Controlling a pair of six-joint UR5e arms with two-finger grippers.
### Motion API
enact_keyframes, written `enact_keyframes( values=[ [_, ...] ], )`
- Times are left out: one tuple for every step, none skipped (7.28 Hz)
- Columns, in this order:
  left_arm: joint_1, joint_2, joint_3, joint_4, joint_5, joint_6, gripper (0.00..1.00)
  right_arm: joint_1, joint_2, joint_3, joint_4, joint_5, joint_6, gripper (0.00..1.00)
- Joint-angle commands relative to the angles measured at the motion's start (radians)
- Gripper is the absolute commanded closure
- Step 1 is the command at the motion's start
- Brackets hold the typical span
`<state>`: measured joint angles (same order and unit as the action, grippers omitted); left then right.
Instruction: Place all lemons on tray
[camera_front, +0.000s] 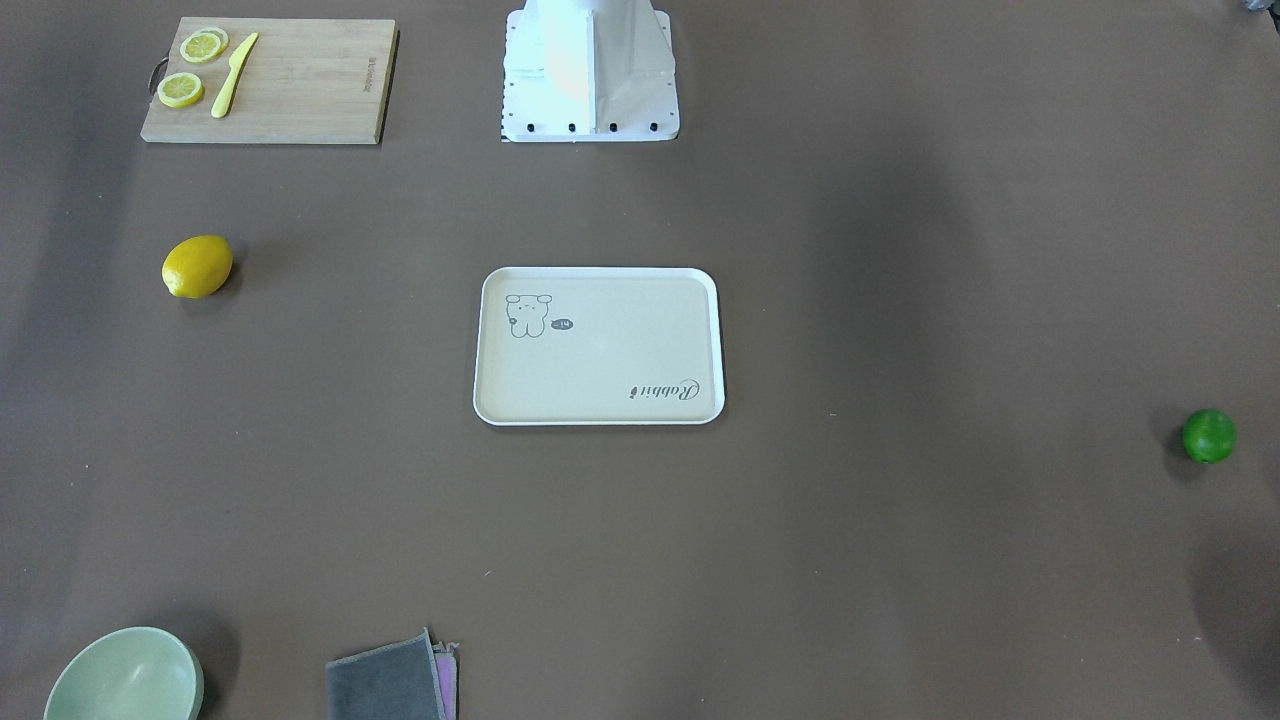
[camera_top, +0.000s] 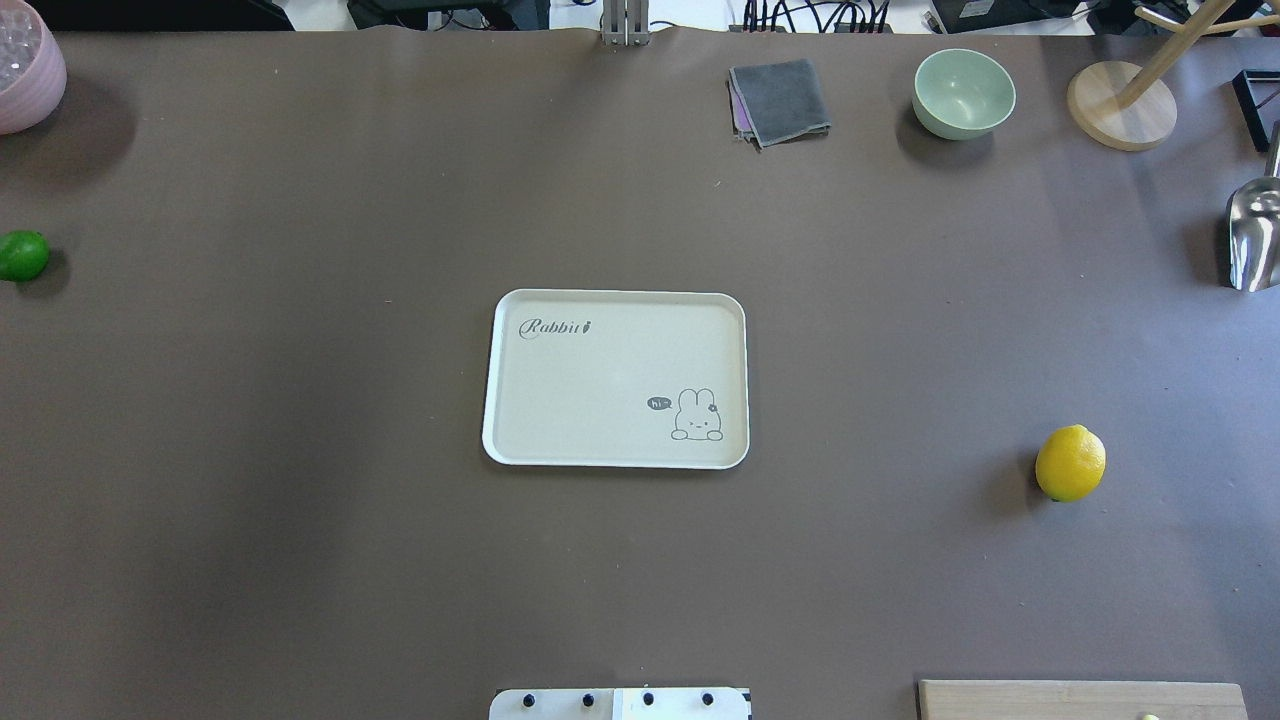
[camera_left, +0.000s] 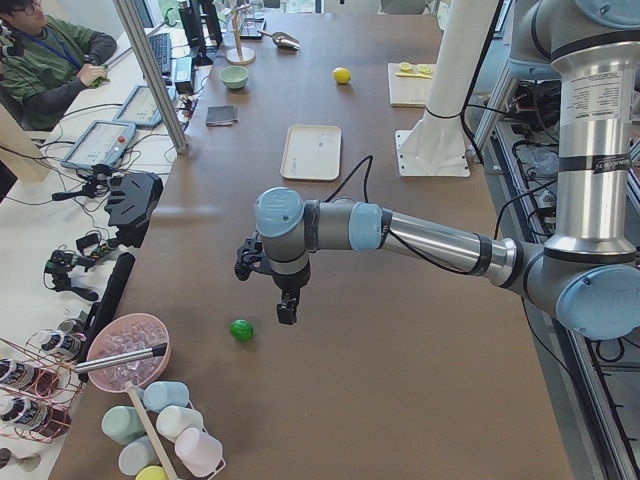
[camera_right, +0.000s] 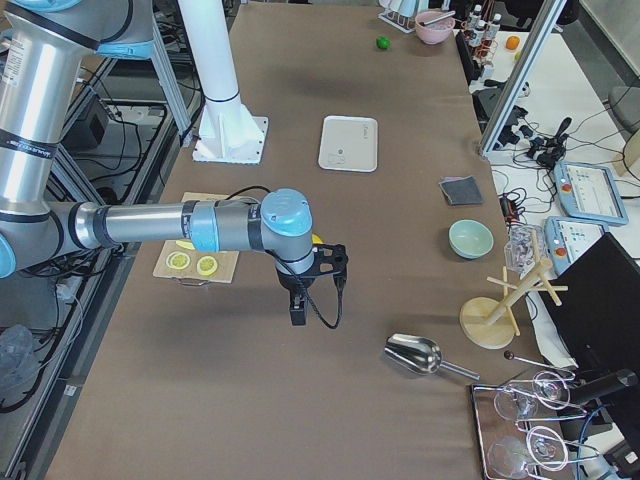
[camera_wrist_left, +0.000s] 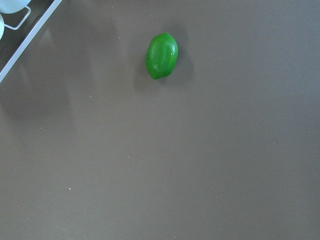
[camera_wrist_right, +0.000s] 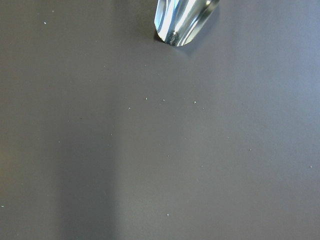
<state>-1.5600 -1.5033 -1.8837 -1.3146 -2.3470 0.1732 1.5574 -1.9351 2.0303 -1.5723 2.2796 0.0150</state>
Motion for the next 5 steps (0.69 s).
enact_keyframes(
  values=[
    [0.003,0.000,-0.005,-0.003,0.015,0.002,0.01,0.000,-0.005,-0.001,0.000,0.005,0.000,0.00],
    [0.003,-0.002,-0.012,-0.006,0.009,0.002,0.01,0.000,-0.005,-0.004,0.002,0.005,0.000,0.00],
    [0.005,-0.003,-0.058,-0.008,0.009,0.002,0.01,0.000,-0.005,-0.007,0.009,0.003,-0.001,0.00],
    [0.005,-0.011,-0.101,-0.015,0.009,0.002,0.01,0.000,-0.004,-0.001,0.014,0.001,-0.001,0.00],
    [0.005,-0.015,-0.095,-0.087,0.014,0.000,0.01,0.000,-0.001,0.002,0.018,0.001,0.000,0.00]
  ],
)
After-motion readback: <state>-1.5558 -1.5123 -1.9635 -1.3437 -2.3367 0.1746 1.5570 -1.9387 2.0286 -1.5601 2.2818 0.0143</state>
